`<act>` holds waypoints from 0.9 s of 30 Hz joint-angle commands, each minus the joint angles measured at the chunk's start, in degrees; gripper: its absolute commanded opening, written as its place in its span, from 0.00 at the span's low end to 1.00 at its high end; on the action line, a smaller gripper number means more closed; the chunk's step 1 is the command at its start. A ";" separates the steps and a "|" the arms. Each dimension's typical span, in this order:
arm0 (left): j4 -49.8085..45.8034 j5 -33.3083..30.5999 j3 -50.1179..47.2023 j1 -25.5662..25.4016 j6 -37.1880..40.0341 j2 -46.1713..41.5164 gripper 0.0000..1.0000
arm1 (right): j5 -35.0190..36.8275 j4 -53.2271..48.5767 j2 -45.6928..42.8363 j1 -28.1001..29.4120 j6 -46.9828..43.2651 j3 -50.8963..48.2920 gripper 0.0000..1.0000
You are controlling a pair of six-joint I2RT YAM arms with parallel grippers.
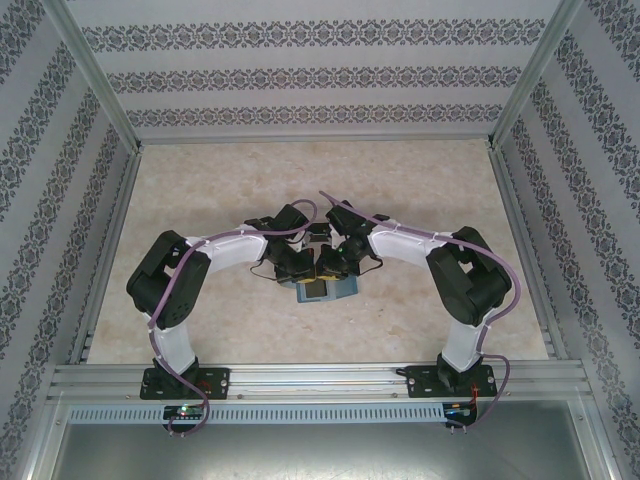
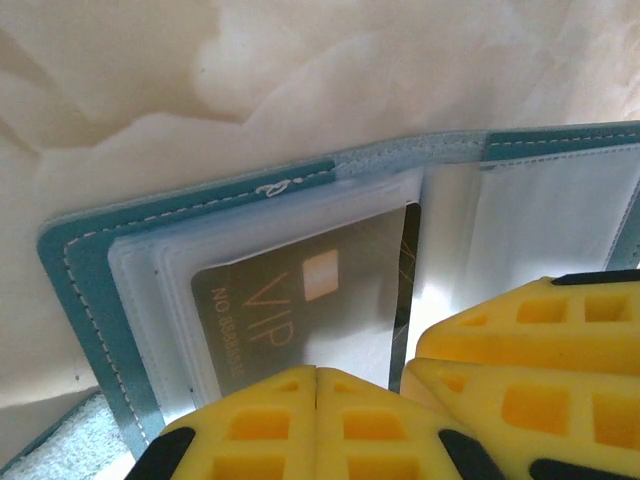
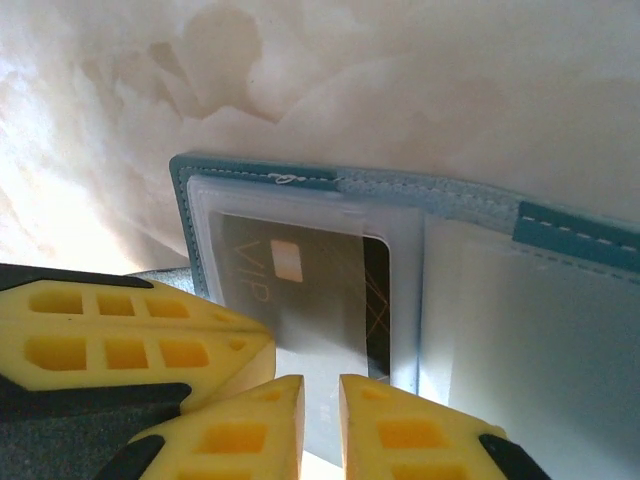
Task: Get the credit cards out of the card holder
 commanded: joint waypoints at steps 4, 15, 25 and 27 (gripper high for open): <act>-0.03 -0.17 -0.71 -0.59 0.21 0.35 0.03 | 1.52 -0.55 1.11 -0.43 -0.01 -0.66 0.22; -0.60 -0.28 -0.59 -0.59 0.83 0.38 0.01 | 2.75 -1.00 1.03 -0.29 0.01 -0.56 0.14; -0.76 -0.06 -0.38 -0.59 1.16 0.60 0.01 | 2.44 -0.72 2.31 -0.23 0.07 0.02 0.13; -0.78 -0.09 -0.38 -0.59 1.15 0.61 0.01 | 2.46 -0.72 2.51 -0.23 0.14 0.00 0.15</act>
